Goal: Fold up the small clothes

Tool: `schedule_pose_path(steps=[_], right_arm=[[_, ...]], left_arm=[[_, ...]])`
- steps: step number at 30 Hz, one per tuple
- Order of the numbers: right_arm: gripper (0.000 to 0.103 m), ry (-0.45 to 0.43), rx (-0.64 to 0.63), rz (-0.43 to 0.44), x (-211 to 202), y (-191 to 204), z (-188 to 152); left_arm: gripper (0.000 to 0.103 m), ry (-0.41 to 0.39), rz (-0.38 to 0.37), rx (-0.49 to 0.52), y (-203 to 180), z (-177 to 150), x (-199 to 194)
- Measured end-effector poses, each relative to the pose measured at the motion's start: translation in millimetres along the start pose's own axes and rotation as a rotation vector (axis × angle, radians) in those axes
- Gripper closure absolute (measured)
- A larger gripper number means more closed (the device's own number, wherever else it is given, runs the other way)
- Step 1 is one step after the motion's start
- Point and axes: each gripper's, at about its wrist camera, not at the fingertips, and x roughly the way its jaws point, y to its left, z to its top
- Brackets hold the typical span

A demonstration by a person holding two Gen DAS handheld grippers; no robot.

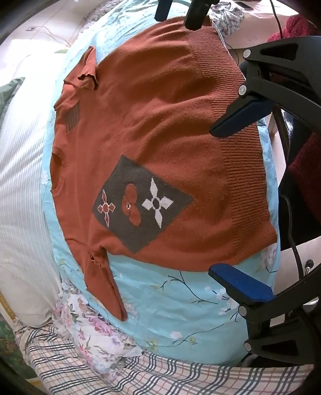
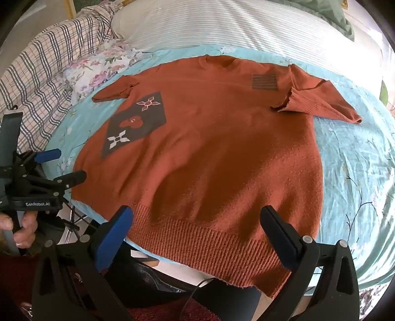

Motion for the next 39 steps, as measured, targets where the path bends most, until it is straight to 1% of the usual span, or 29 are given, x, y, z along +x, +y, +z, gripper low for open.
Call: schedule_pose_path(steps=[7, 9, 10, 15, 21, 23, 25, 27, 29, 31, 36, 39], right_arm=[[0.000, -0.006, 0.005, 0.007, 0.0, -0.9, 1.3], [0.000, -0.007, 0.005, 0.011, 2.9, 4.1, 2.6], [0.000, -0.008, 0.004, 0.012, -3.6, 1.2, 0.3], [0.000, -0.010, 0.004, 0.020, 1.0, -0.8, 4.0], [0.000, -0.008, 0.001, 0.023, 4.0, 1.9, 1.5], [0.000, -0.012, 0.004, 0.030, 4.3, 1.7, 1.3], [0.000, -0.011, 0.009, 0.044, 4.9, 2.2, 2.3], [0.000, -0.014, 0.012, 0.053, 4.5, 2.9, 3.0], [0.000, -0.009, 0.018, 0.063, 4.1, 2.4, 3.8], [0.000, -0.007, 0.010, 0.051, 4.0, 2.2, 5.4], [0.000, -0.004, 0.013, 0.053, 3.9, -0.2, 7.6], [0.000, 0.019, 0.024, 0.061, 4.5, -0.8, 8.2]], left_arm=[[0.001, 0.001, -0.008, 0.000, -3.1, 0.5, 1.2], [0.001, 0.008, -0.009, -0.004, -2.5, 1.7, 1.3], [0.001, 0.010, -0.013, -0.004, -2.3, 2.4, 1.0], [0.001, 0.002, -0.019, 0.002, -1.3, 2.0, 1.8], [0.001, 0.011, -0.028, 0.004, -2.5, 1.2, 3.3], [0.001, -0.010, -0.022, 0.005, -2.9, 0.6, 3.1], [0.001, -0.007, -0.032, -0.003, -3.3, 0.5, 3.1], [0.001, -0.012, -0.020, 0.005, -4.3, -0.4, 3.5], [0.001, 0.001, -0.015, 0.012, -3.8, -0.4, 4.2], [0.001, -0.001, -0.017, 0.010, -3.7, -0.5, 4.2], [0.001, 0.010, -0.017, 0.012, -3.0, 0.5, 5.6], [0.001, 0.028, -0.009, 0.023, -2.7, 1.9, 7.4]])
